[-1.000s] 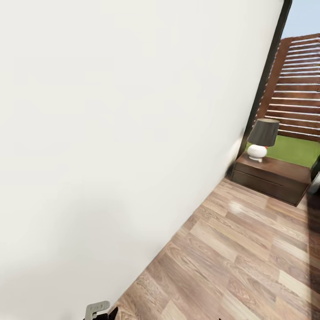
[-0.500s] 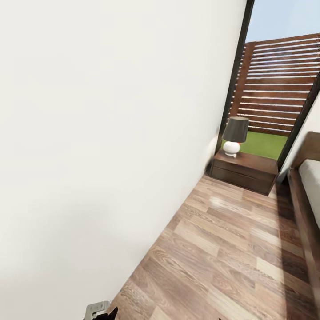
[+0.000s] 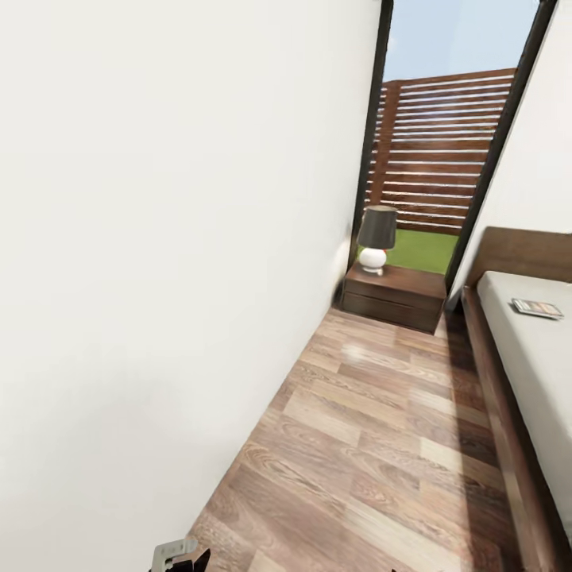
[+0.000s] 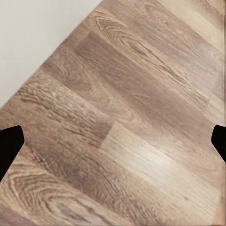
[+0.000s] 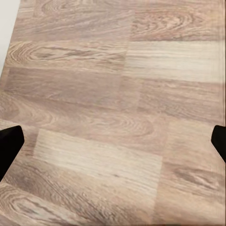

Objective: In the bedroom, move the book from the bed onto either nightstand, and place the two sandals side by side next to the bed.

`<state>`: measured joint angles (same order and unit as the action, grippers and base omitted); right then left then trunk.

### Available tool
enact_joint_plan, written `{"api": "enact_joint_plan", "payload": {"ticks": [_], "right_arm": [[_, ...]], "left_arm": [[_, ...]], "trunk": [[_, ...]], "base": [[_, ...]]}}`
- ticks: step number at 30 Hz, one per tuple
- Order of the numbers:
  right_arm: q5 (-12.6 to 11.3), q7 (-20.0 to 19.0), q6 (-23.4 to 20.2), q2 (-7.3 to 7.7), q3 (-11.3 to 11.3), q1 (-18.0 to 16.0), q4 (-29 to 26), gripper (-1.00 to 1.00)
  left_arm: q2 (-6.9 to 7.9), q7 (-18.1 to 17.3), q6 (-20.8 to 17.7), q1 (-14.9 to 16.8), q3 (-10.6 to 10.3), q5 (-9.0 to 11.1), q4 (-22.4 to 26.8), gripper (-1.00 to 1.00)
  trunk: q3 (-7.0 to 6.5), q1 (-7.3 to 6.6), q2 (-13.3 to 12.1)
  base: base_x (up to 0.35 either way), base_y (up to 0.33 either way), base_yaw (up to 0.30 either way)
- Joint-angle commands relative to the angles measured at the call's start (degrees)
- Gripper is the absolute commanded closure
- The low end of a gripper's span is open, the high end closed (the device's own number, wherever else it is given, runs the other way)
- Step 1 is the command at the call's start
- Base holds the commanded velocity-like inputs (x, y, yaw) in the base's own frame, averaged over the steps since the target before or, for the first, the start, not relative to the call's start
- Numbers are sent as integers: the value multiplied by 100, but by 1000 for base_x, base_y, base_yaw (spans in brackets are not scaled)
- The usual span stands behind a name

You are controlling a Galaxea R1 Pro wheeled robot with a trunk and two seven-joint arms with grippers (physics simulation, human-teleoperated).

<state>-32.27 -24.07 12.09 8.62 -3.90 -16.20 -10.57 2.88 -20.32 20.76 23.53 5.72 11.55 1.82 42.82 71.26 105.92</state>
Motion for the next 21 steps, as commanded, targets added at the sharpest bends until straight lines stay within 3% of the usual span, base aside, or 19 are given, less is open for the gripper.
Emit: {"api": "enact_joint_plan", "payload": {"ticks": [1,21], "right_arm": [[-52,-19,22,3,-41,-6,11,-100],[-52,-21,22,1,-41,-6,11,-100]], "left_arm": [[2,-51,-2,2,43,22,-6,-100],[2,-51,-2,2,43,22,-6,-100]], "trunk": [[5,-1,2],[5,-1,2]], "base": [[0,0,-300],[0,0,-300]]}}
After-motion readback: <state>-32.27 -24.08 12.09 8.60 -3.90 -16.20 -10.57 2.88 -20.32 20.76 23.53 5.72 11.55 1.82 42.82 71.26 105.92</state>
